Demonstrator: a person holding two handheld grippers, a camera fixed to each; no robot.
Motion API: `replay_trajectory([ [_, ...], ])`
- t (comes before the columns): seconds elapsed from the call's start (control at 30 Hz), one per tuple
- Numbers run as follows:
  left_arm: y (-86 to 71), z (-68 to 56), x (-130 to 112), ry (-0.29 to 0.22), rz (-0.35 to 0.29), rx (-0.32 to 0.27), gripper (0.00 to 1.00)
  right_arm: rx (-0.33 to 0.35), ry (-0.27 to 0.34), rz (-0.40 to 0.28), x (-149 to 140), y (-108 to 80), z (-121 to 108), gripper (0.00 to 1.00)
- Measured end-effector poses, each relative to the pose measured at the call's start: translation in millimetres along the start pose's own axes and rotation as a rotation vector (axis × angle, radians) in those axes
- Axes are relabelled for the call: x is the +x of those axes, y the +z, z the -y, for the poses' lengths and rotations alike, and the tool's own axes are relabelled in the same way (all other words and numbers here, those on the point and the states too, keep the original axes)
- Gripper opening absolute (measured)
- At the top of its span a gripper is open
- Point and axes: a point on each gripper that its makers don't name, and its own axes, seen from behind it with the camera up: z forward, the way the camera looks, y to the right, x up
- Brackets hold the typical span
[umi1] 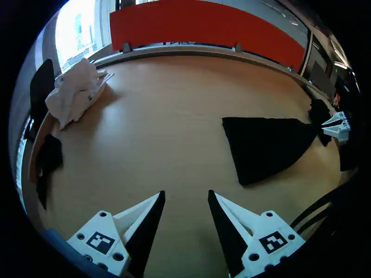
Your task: Fold towel
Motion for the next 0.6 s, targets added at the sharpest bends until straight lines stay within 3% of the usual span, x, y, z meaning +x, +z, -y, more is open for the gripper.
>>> replay_trajectory([
  [0.6,-0.8,-1.8,6,0.008,-0.012,-0.003,0.67,-0.049,-0.057,-0.085,46,-33.3,-17,0.23],
])
